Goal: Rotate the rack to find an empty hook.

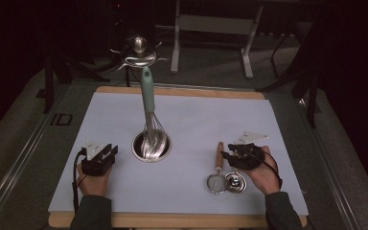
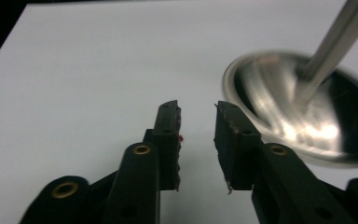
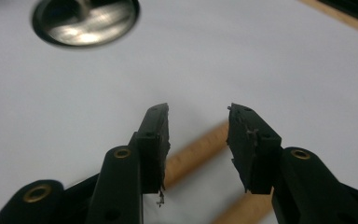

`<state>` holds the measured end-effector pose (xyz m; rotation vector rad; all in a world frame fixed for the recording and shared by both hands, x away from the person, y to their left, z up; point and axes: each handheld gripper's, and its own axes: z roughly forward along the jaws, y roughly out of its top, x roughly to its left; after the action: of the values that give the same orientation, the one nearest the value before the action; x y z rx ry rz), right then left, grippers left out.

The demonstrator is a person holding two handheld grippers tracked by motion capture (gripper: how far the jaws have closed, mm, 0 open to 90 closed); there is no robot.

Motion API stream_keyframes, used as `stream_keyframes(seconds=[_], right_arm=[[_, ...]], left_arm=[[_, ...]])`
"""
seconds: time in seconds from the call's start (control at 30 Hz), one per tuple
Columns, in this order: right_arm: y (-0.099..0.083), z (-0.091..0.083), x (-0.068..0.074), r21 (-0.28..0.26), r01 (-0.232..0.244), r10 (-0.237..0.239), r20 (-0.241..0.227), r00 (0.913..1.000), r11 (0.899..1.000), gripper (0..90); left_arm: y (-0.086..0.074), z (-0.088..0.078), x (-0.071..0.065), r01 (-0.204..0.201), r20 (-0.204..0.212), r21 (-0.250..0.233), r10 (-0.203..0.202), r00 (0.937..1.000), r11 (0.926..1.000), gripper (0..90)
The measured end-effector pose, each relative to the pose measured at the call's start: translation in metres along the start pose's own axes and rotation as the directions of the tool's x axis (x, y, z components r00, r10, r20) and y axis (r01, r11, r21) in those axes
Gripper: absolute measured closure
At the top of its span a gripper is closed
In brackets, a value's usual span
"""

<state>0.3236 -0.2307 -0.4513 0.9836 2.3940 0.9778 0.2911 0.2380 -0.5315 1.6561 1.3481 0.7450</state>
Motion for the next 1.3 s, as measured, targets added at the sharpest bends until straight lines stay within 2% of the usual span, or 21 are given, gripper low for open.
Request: stream_keyframes(seconds=[0.1,0.37,0.57,0.6,0.63,0.67,0.7,0.73,0.77,0.8,0.83,0.87,0.9,0.93,0.97,1.0,1.03,1.07,1.17,1.27,1.3], right_arm=[[-0.015,0.0,-0.006,0.004,-0.033,0.033,0.013,0.9994,0.999,57.7],[-0.037,-0.009,-0.024,-0.012,-0.137,0.137,0.042,0.9897,0.991,57.7],[-0.044,-0.013,-0.029,-0.028,-0.181,0.182,0.04,0.9825,0.983,57.7],[-0.047,-0.013,-0.031,-0.032,-0.2,0.201,0.035,0.9789,0.979,57.7],[-0.047,-0.013,-0.031,-0.032,-0.2,0.201,0.035,0.9789,0.979,57.7],[-0.048,-0.014,-0.032,-0.033,-0.206,0.207,0.036,0.9776,0.978,57.6],[-0.048,-0.014,-0.032,-0.033,-0.206,0.207,0.036,0.9776,0.978,57.6],[-0.05,-0.015,-0.033,-0.034,-0.211,0.213,0.04,0.9763,0.977,57.5],[-0.05,-0.015,-0.033,-0.034,-0.211,0.213,0.04,0.9763,0.977,57.5],[-0.051,-0.015,-0.035,-0.031,-0.216,0.217,0.047,0.9751,0.976,57.7],[-0.052,-0.015,-0.035,-0.028,-0.22,0.221,0.047,0.9742,0.975,57.7],[-0.052,-0.015,-0.035,-0.028,-0.22,0.221,0.047,0.9741,0.975,57.7],[-0.053,-0.015,-0.035,-0.026,-0.224,0.225,0.045,0.9734,0.974,57.7],[-0.053,-0.015,-0.035,-0.025,-0.223,0.224,0.045,0.9735,0.974,57.7],[-0.053,-0.014,-0.035,-0.025,-0.222,0.223,0.044,0.9737,0.975,57.7],[-0.053,-0.014,-0.035,-0.025,-0.22,0.221,0.042,0.9743,0.975,57.7],[-0.053,-0.014,-0.035,-0.025,-0.22,0.221,0.042,0.9743,0.975,57.7],[-0.052,-0.013,-0.033,-0.018,-0.217,0.217,0.045,0.9751,0.976,57.6],[-0.052,-0.011,-0.031,-0.008,-0.199,0.199,0.058,0.9782,0.98,57.6],[-0.051,-0.008,-0.028,0.002,-0.189,0.189,0.062,0.9801,0.982,57.5],[-0.051,-0.008,-0.028,0.002,-0.189,0.189,0.062,0.9801,0.982,57.5]], left_arm=[[0.007,-0.006,0.0,0.042,0.053,-0.048,-0.04,0.9978,0.9979,75.4],[0.031,-0.024,-0.009,0.048,0.124,-0.15,-0.03,0.9918,0.9875,89.1],[0.052,-0.037,-0.021,0.075,0.19,-0.232,-0.03,0.9813,0.9697,89.9],[0.06,-0.043,-0.024,0.094,0.214,-0.269,-0.035,0.9762,0.9585,89.9],[0.06,-0.043,-0.024,0.094,0.214,-0.269,-0.035,0.9762,0.9585,89.9],[0.068,-0.049,-0.028,0.101,0.219,-0.313,-0.031,0.9753,0.9446,90.0],[0.068,-0.049,-0.028,0.101,0.219,-0.313,-0.031,0.9753,0.9446,90.0],[0.077,-0.056,-0.031,0.114,0.23,-0.359,-0.031,0.9727,0.9262,90.0],[0.077,-0.056,-0.031,0.114,0.23,-0.359,-0.031,0.9727,0.9262,90.0],[0.086,-0.062,-0.033,0.135,0.243,-0.402,-0.037,0.9693,0.9056,90.0],[0.086,-0.062,-0.033,0.135,0.243,-0.402,-0.037,0.9693,0.9056,90.0],[0.094,-0.068,-0.035,0.151,0.252,-0.437,-0.041,0.9669,0.8866,90.0],[0.098,-0.071,-0.036,0.159,0.259,-0.455,-0.041,0.9651,0.876,90.0],[0.098,-0.071,-0.036,0.159,0.259,-0.455,-0.041,0.9651,0.876,90.0],[0.102,-0.073,-0.038,0.164,0.262,-0.473,-0.04,0.9642,0.8653,90.0],[0.109,-0.078,-0.042,0.161,0.253,-0.506,-0.032,0.967,0.8474,90.0],[0.109,-0.078,-0.042,0.161,0.253,-0.506,-0.032,0.967,0.8474,90.0],[0.115,-0.083,-0.045,0.169,0.255,-0.536,-0.032,0.9665,0.8274,90.0],[0.122,-0.086,-0.047,0.163,0.258,-0.554,-0.018,0.966,0.8167,90.0],[0.134,-0.09,-0.05,0.157,0.261,-0.585,0.001,0.9653,0.7956,90.0],[0.134,-0.09,-0.05,0.157,0.261,-0.585,0.001,0.9653,0.7956,90.0]])
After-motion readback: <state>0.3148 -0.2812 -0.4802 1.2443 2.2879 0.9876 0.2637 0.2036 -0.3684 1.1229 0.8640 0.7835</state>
